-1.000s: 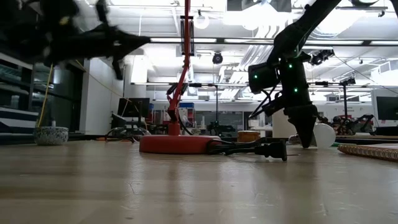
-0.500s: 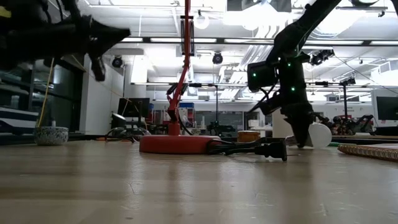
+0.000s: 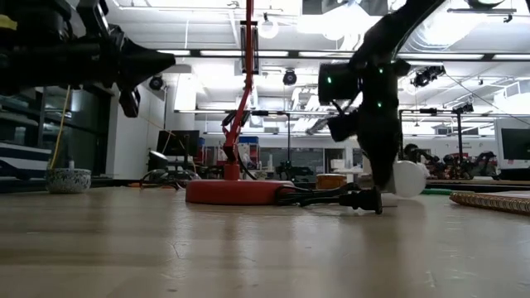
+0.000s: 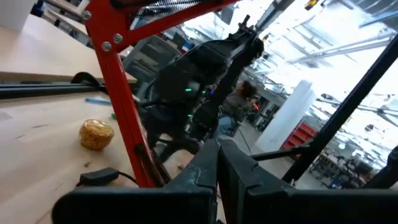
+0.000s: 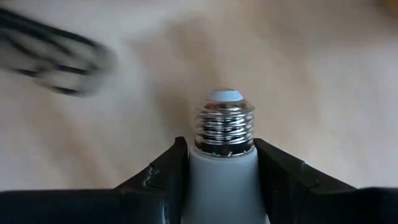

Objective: Screw lightbulb
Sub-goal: Remove the lightbulb into the lamp, then return to Home Position

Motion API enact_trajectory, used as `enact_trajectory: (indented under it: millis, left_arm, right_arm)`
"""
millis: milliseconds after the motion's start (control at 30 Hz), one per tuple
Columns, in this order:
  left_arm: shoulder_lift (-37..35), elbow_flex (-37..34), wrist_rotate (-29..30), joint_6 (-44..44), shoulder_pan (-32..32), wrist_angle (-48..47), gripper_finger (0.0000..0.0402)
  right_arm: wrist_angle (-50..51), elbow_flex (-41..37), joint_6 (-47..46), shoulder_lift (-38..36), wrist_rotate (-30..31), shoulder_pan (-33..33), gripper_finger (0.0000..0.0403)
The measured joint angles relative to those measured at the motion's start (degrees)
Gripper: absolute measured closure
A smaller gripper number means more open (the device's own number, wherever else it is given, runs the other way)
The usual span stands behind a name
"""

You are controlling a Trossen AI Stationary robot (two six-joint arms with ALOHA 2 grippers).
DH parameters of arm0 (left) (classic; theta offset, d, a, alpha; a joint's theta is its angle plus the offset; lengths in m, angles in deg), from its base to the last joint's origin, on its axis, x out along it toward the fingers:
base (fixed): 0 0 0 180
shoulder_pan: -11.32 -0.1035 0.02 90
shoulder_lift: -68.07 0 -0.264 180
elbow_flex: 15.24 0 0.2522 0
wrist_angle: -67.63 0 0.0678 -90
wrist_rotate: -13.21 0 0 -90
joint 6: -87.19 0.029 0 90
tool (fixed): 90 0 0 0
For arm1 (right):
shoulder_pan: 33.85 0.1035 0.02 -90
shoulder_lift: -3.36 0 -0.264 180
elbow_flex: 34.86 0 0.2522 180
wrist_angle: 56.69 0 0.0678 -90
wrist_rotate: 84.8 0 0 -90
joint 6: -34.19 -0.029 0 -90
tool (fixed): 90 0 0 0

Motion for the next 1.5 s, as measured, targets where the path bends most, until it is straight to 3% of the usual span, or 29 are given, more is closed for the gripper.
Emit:
enact_trajectory:
  millis: [200, 333, 633, 733, 867, 1033, 1233, 1367, 1500]
  left_arm:
    - [0.0, 0.0, -0.3, 2.2, 0.0, -0.2, 0.0401]
    - [0.0, 0.0, -0.3, 2.3, 0.0, -0.2, 0.0401]
    - [0.0, 0.0, -0.3, 2.3, 0.0, -0.5, 0.0401]
    - [0.0, 0.0, -0.3, 2.3, 0.0, -0.5, 0.0401]
    - [0.0, 0.0, -0.3, 2.3, 0.0, -0.5, 0.0401]
    - [0.0, 0.0, -0.3, 2.3, 0.0, -0.5, 0.0401]
    - [0.0, 0.0, -0.3, 2.3, 0.0, -0.7, 0.0401]
    - [0.0, 0.0, -0.3, 2.3, 0.0, -0.7, 0.0401]
    - [0.0, 0.0, -0.3, 2.3, 0.0, -0.7, 0.0401]
  right_arm:
    - [-8.3, -1.4, 0.0, -3.8, -8.3, 6.6, 0.0249]
    - [-15.5, -5.8, -2.8, -11.0, -8.7, 9.9, 0.0249]
    - [-43.6, -30.3, -20.3, -36.0, -7.4, 11.5, 0.0249]
    - [-51.7, -36.7, -23.1, -41.0, -3.8, 12.9, 0.0249]
    - [-51.4, -41.6, -27.3, -43.2, 2.1, 14.1, 0.0238]
    - [-51.5, -44.0, -35.6, -43.5, 3.3, 14.1, 0.0210]
    - [-57.5, -44.4, -22.9, -43.5, -4.9, 14.4, 0.0204]
    - [-57.2, -44.4, -21.9, -43.5, -4.4, 14.3, 0.0190]
    - [-57.3, -44.4, -21.5, -43.5, -4.7, 14.4, 0.0151]
